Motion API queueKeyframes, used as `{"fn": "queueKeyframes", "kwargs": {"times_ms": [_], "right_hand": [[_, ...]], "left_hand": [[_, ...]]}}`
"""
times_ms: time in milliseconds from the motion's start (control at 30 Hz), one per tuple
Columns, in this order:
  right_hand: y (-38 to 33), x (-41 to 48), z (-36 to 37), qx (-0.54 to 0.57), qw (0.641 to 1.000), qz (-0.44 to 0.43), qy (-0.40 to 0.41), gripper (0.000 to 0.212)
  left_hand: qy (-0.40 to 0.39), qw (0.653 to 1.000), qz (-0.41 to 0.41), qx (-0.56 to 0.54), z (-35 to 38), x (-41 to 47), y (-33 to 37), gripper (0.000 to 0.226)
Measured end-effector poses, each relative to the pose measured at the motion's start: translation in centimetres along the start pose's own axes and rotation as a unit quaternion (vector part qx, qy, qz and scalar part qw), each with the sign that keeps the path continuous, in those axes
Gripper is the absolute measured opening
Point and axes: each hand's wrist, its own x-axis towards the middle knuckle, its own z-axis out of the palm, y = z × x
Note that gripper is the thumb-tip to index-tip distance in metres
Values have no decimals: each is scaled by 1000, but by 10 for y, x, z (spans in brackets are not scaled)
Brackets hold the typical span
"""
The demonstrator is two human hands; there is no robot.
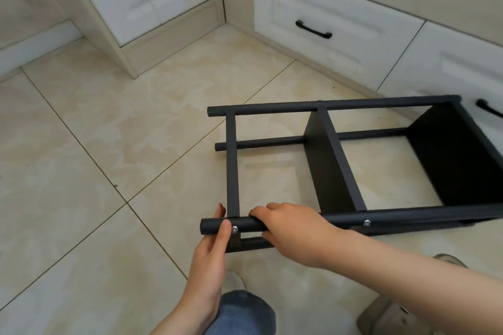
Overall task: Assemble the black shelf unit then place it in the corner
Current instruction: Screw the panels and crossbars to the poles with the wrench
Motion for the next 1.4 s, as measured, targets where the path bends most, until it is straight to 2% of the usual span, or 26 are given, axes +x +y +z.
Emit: {"fn": "queueKeyframes", "kwargs": {"times_ms": [300, 367, 633, 700, 800, 1000, 1133, 1167, 1267, 1400], "right_hand": [[7, -41, -72, -56, 994, 68, 64, 38], [4, -50, -89, -49, 992, 77, 89, 37], [-18, -87, -163, 4, 972, 98, 214, 28], [-23, -96, -182, 29, 967, 104, 232, 30], [-27, -108, -204, 97, 953, 103, 267, 34], [-38, -128, -223, 200, 916, 91, 335, 40], [-47, -139, -223, 290, 885, 86, 354, 35], [-49, -142, -221, 308, 878, 83, 357, 33], [-55, -149, -215, 346, 862, 66, 363, 31], [-62, -155, -207, 362, 857, 50, 362, 32]], "left_hand": [[-19, 995, 97, 33, 12, -8, 83, 54], [-31, 991, 126, 44, 19, -14, 109, 59], [-38, 965, 226, 127, 49, -46, 225, 49], [-50, 957, 243, 148, 57, -56, 252, 41], [-59, 943, 269, 187, 70, -74, 290, 8], [-75, 898, 356, 247, 92, -112, 338, 10], [-27, 867, 427, 255, 99, -133, 345, 10], [-13, 860, 446, 248, 100, -138, 343, 15], [25, 844, 489, 219, 103, -154, 332, 59], [32, 826, 514, 231, 105, -161, 313, 82]]}}
